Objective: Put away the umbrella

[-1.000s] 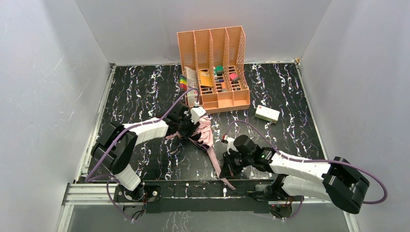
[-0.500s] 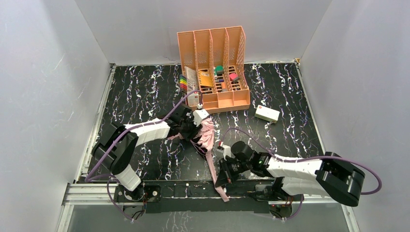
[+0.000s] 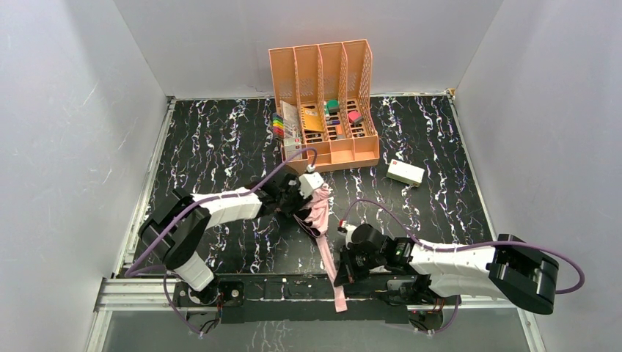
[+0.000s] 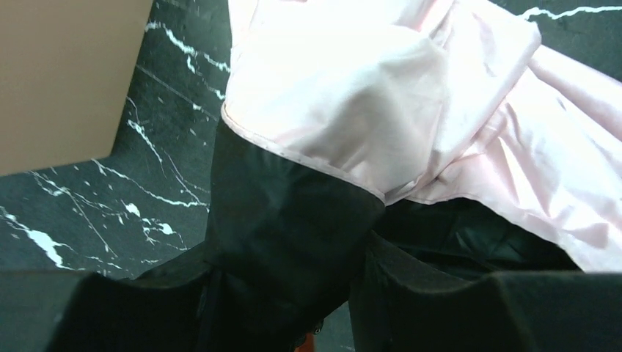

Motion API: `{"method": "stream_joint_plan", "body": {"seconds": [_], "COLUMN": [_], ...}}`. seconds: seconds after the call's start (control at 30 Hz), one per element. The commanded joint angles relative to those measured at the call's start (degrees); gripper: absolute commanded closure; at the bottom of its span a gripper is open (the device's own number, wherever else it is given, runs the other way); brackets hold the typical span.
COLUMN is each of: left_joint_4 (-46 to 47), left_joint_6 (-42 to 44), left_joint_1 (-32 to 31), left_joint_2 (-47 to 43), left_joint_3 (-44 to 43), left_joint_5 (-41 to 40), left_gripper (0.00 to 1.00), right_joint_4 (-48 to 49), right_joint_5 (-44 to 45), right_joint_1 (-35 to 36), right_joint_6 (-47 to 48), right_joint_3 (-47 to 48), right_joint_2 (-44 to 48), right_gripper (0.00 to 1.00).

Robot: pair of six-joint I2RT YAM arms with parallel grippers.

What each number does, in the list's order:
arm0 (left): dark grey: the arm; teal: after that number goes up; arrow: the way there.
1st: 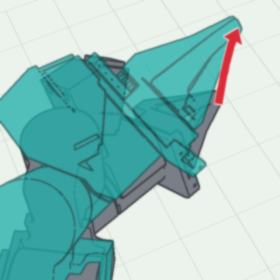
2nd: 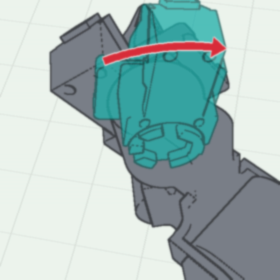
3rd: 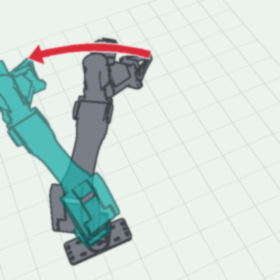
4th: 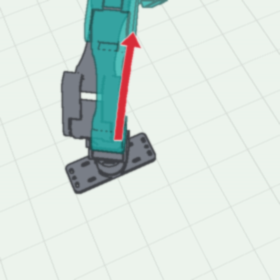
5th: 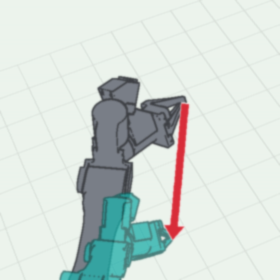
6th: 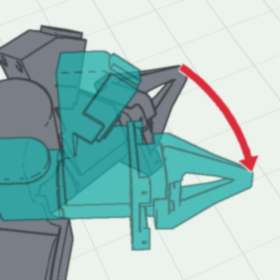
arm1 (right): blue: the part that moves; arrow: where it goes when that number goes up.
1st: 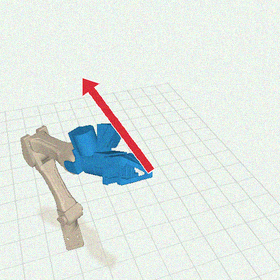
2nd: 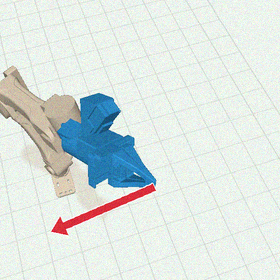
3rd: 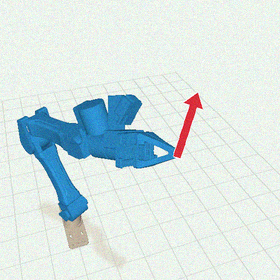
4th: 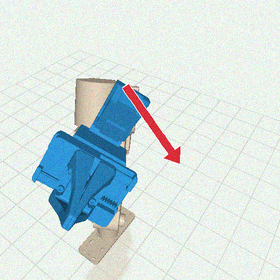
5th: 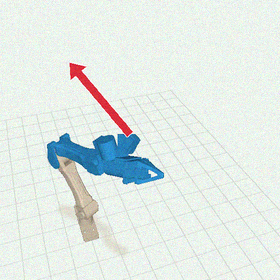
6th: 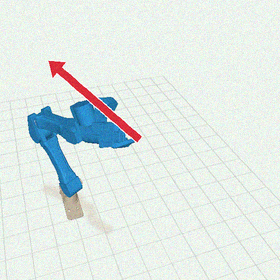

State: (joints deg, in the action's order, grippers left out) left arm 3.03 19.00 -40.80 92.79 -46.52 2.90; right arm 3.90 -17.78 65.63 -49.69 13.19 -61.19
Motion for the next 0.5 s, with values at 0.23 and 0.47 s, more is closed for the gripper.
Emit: {"method": "stream_joint_plan", "body": {"seconds": [0.23, 0.47], "left_joint_4": [6.36, 9.62], "left_joint_6": [6.24, 7.81], "left_joint_1": [-10.14, -11.23], "left_joint_2": [3.96, 1.88], "left_joint_3": [8.50, 10.84], "left_joint_5": [-19.68, -20.24], "left_gripper": [1.00, 1.00], "right_joint_4": [-18.76, -27.59], "right_joint_5": [9.06, 24.28], "right_joint_1": [1.70, -1.25], "right_joint_6": [4.23, 3.45], "right_joint_3": [4.38, 10.19], "right_joint_2": [4.49, 16.33], "right_gripper": [0.74, 0.39]}}
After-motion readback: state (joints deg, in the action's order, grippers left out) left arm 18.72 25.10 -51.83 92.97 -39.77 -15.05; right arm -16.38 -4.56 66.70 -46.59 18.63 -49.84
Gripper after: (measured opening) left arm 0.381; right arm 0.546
